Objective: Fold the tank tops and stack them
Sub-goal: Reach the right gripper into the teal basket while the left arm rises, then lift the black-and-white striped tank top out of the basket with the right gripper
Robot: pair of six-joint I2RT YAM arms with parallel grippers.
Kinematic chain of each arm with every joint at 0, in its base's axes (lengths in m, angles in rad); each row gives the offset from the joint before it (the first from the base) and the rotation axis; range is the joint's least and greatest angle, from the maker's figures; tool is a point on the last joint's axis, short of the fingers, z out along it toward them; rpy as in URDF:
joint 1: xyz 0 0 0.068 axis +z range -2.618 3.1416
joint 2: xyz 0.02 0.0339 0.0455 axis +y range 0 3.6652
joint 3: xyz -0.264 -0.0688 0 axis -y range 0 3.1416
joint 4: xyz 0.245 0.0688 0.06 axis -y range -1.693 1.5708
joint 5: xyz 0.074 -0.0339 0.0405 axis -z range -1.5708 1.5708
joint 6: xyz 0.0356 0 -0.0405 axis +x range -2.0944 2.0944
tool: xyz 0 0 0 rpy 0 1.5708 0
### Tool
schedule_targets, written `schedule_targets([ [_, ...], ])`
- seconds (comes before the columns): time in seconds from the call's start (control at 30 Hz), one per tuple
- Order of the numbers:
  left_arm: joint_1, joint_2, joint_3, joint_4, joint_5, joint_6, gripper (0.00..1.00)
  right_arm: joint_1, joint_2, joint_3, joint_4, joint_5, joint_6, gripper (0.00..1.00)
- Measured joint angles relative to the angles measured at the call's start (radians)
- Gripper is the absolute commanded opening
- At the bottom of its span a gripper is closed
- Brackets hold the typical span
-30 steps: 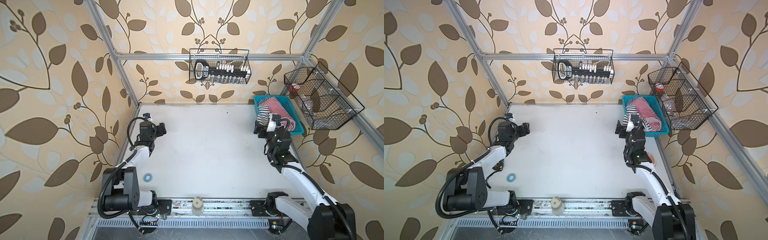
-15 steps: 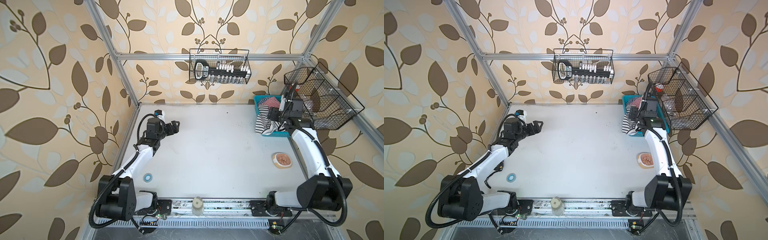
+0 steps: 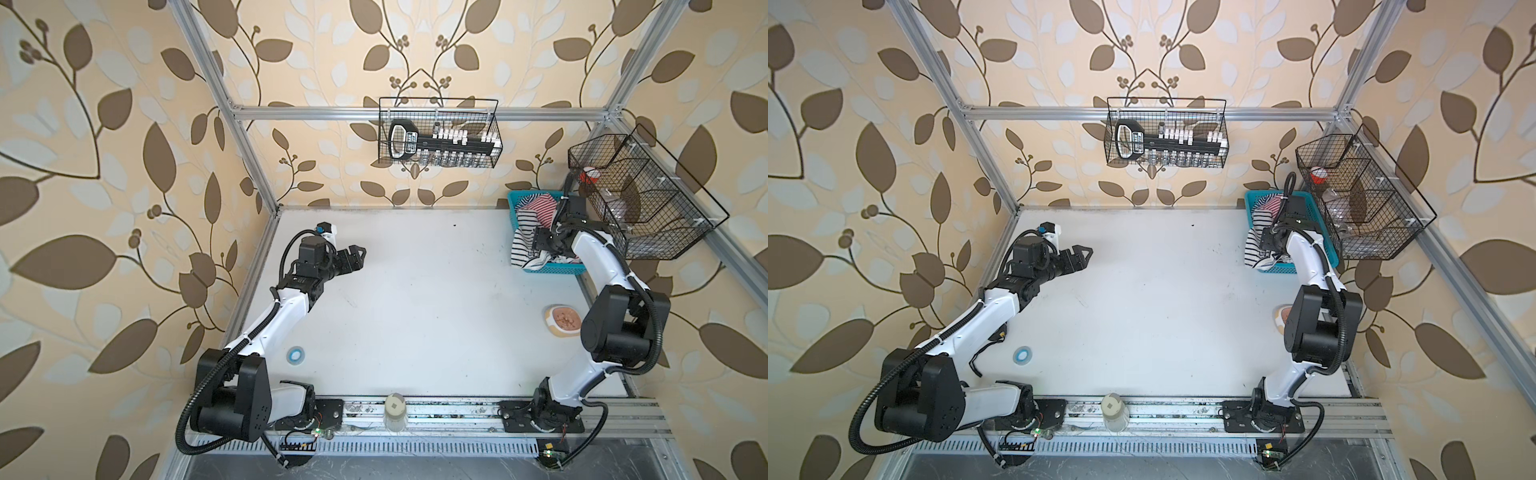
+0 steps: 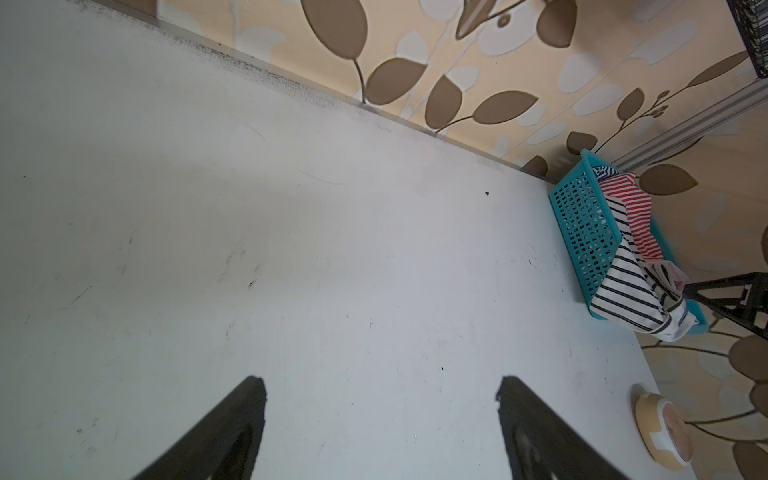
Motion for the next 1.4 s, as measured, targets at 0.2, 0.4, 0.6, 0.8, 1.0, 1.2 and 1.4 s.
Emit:
schedule_targets([
  [0.2, -0.002, 0.038, 0.029, -0.010, 0.017, 0.001, 0.89, -0.021, 0.084, 0.069, -0.026, -0.012, 0.023, 0.56],
  [0.4, -0.006, 0.049, 0.036, -0.027, 0.021, 0.003, 0.90, -0.060, 0.141, 0.102, -0.053, -0.042, 0.042, 0.46],
  [0.6, -0.006, 0.057, 0.037, -0.038, 0.025, 0.003, 0.90, -0.076, 0.157, 0.102, -0.069, -0.078, 0.052, 0.45],
  [0.8, -0.006, 0.058, 0.037, -0.043, 0.026, 0.004, 0.90, -0.076, 0.158, 0.102, -0.073, -0.121, 0.061, 0.00],
  [1.0, -0.013, 0.058, 0.043, -0.055, 0.027, 0.005, 0.90, -0.087, 0.156, 0.102, -0.073, -0.172, 0.071, 0.00],
  [1.2, -0.019, 0.058, 0.044, -0.058, 0.027, 0.007, 0.90, -0.087, 0.058, 0.095, -0.059, -0.244, 0.085, 0.00],
  [1.4, -0.019, 0.047, 0.044, -0.057, 0.027, 0.004, 0.90, -0.048, -0.162, 0.077, 0.004, -0.342, 0.119, 0.00],
])
